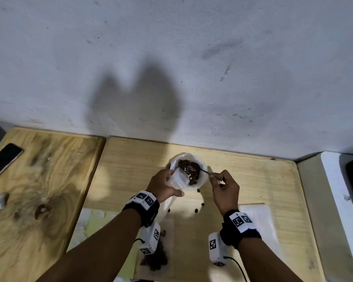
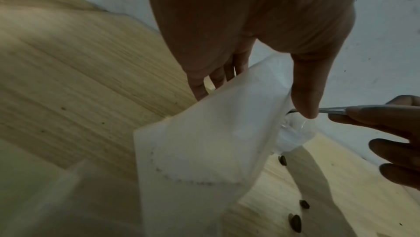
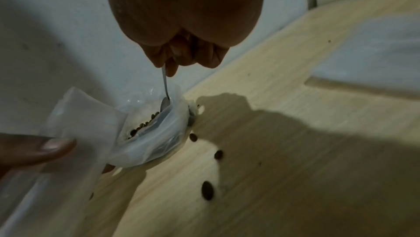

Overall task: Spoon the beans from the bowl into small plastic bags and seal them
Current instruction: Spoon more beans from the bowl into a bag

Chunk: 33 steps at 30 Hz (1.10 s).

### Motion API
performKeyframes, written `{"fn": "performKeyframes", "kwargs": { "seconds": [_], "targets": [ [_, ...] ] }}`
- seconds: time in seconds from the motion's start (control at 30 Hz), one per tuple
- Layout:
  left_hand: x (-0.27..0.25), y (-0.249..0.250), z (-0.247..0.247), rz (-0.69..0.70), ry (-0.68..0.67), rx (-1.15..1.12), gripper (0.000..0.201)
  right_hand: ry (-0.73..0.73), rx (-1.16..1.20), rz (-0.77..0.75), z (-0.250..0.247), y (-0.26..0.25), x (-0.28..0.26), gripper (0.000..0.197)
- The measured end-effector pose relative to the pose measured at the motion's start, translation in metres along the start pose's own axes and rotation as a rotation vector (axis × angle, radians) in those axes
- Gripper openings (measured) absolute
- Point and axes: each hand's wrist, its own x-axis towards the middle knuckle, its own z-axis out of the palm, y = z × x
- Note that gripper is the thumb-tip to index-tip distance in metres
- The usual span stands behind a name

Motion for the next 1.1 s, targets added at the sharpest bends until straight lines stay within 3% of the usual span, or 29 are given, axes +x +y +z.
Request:
{"fn": "performKeyframes", "kwargs": {
  "seconds": [0.33, 0.57, 0.8, 1.1],
  "targets": [
    [-0.002, -0.001, 0.008, 0.075, -0.026, -0.021, 0.088, -0.110, 0.244, 0.313, 0.040, 0.007, -0.018, 0.035],
    [-0.001, -0.003, 0.009, 0.071, -0.039, -0.056, 0.093, -0.075, 0.398, 0.498, 0.045, 0.004, -0.025, 0.037],
    [-0.003, -0.007, 0.008, 0.049, -0.009, -0.090, 0.098, 0.040, 0.446, 0.509, 0.025, 0.005, -0.016, 0.036],
    [-0.007, -0.009, 0.007, 0.048, 0.011, -0.064, 0.101, 0.058, 0.397, 0.348, -0.016, 0.000, -0.002, 0.019]
  ]
}}
